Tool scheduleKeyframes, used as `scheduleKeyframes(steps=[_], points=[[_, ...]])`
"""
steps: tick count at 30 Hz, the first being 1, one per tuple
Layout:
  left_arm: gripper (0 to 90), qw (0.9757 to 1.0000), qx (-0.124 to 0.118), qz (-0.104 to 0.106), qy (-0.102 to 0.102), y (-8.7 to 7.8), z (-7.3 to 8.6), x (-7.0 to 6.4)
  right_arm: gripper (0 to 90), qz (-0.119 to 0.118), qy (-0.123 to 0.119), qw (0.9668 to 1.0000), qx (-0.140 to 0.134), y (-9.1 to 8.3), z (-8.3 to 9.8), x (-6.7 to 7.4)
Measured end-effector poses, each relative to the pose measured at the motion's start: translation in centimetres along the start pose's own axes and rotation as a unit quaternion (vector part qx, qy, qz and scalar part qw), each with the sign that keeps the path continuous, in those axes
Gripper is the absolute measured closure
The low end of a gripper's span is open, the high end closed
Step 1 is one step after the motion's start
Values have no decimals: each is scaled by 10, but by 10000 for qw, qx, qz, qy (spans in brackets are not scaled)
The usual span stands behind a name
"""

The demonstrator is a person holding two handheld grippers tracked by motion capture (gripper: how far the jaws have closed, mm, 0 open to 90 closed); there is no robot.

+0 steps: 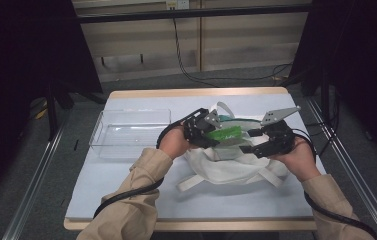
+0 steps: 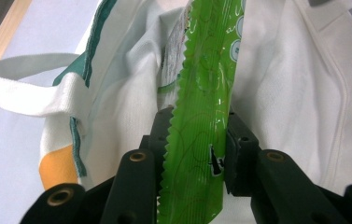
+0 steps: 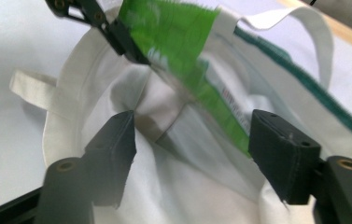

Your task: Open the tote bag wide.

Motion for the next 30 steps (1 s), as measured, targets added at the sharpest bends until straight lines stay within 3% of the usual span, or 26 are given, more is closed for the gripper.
scheduleKeyframes(steps=[3,11,15,21,27,30], points=[[703,10000,3,-20,-28,-2,0,1,259,7,-34,10000,60,3,6,3],[710,9999,28,8,-162,-5,3,3,163,-108,141,9997,145,12,20,10],[715,9997,-2,20,-228,-6,3,4,121,-20,190,9995,265,18,26,11],[720,9998,-28,28,-212,-9,3,6,99,-52,340,9990,272,23,31,13],[726,9994,-139,82,-308,-12,1,8,83,6,354,9991,217,23,31,13],[730,9990,-203,124,-372,-15,-3,8,69,33,310,9990,327,24,34,11]])
Point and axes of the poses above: each handheld gripper's, and its own axes: y roughly forward along the jaws, z roughly out of its underside, x roughly to its left, the point moved 10 cm from there along y, roughly forward along the jaws, and after that the axes turned 15 degrees about z, right-handed, at the moved point
